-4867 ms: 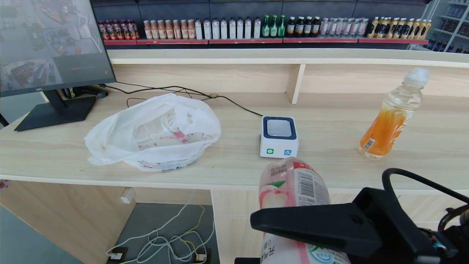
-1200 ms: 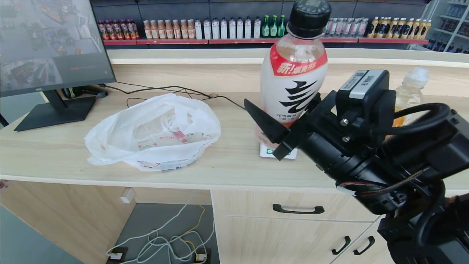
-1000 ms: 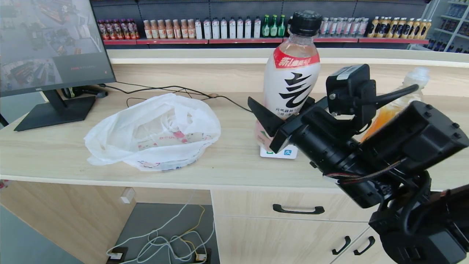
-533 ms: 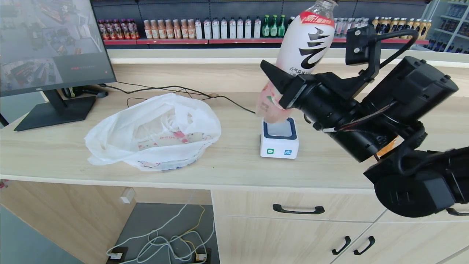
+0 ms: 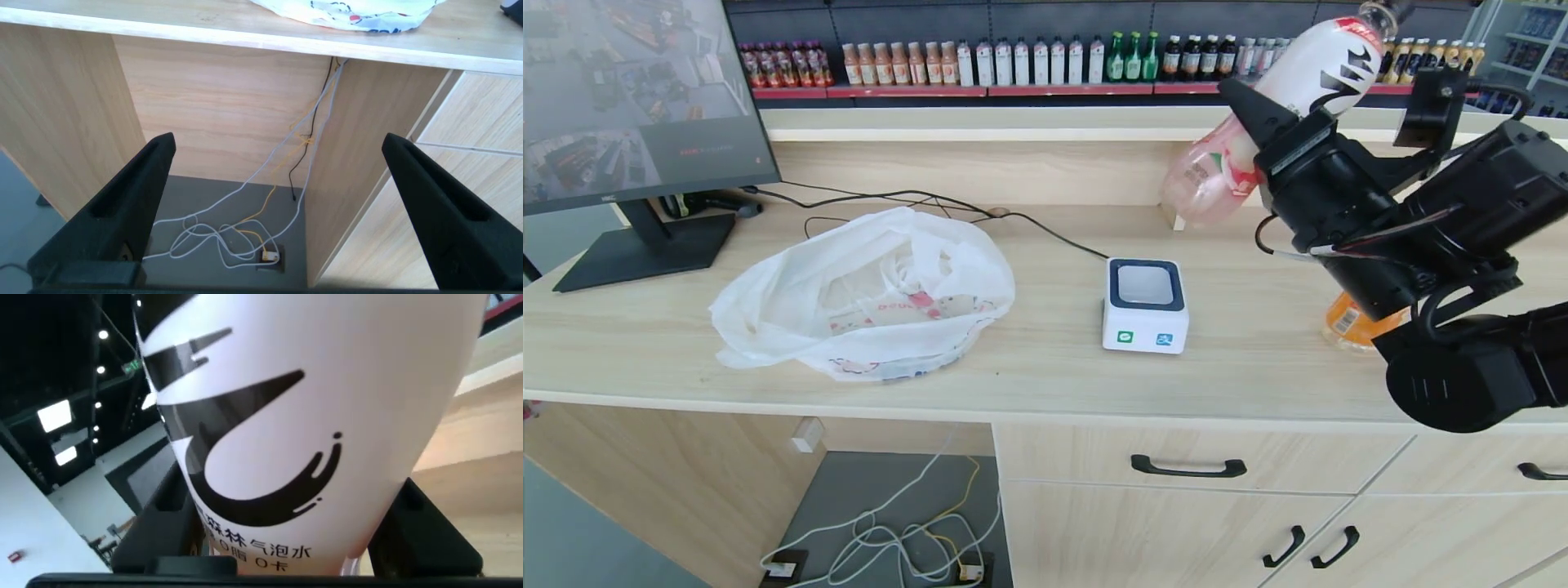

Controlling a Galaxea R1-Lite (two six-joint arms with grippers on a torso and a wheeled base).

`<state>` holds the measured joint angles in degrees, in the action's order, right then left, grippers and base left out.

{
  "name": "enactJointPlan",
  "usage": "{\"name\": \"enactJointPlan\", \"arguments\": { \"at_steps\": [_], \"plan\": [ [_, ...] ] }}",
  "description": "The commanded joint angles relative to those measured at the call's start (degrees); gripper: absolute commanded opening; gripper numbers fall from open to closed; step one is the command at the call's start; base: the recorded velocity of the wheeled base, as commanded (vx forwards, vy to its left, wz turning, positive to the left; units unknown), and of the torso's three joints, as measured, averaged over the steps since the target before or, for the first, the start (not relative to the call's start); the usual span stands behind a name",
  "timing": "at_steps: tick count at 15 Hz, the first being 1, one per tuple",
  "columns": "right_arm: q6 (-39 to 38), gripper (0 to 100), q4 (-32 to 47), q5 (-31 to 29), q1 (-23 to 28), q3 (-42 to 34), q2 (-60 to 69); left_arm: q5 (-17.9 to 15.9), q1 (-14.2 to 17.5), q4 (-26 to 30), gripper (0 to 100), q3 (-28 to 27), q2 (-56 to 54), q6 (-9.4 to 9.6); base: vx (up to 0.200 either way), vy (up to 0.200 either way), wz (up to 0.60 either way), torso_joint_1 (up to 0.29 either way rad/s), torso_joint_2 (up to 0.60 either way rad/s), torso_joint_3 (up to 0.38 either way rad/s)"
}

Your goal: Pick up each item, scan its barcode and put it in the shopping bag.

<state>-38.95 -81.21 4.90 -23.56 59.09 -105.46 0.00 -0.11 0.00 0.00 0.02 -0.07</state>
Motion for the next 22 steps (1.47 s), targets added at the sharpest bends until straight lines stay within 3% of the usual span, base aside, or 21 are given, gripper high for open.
{"name": "enactJointPlan", "arguments": {
  "at_steps": [1,6,13,22],
  "plan": [
    [-2.6,0,-5.9,-0.5,0.6,-0.4,-3.6,0.1,0.0,0.0,100,0.0,0.0,-0.01,0.000,0.000,0.00,0.000,0.00,0.000],
    [-6.1,0,-8.8,-3.1,0.1,-1.8,-6.5,0.0,0.0,0.0,100,0.0,0.0,-0.01,0.000,0.000,0.00,0.000,0.00,0.000],
    [-18.4,0,-8.8,-11.3,-0.6,-0.9,-13.1,0.0,0.0,0.0,100,0.0,0.0,-0.01,0.000,0.000,0.00,0.000,0.00,0.000],
    [-23.5,0,-8.8,-15.0,-4.0,2.4,-19.6,0.0,0.0,0.0,100,0.0,0.0,-0.01,0.000,0.000,0.00,0.000,0.00,0.000]
  ]
}}
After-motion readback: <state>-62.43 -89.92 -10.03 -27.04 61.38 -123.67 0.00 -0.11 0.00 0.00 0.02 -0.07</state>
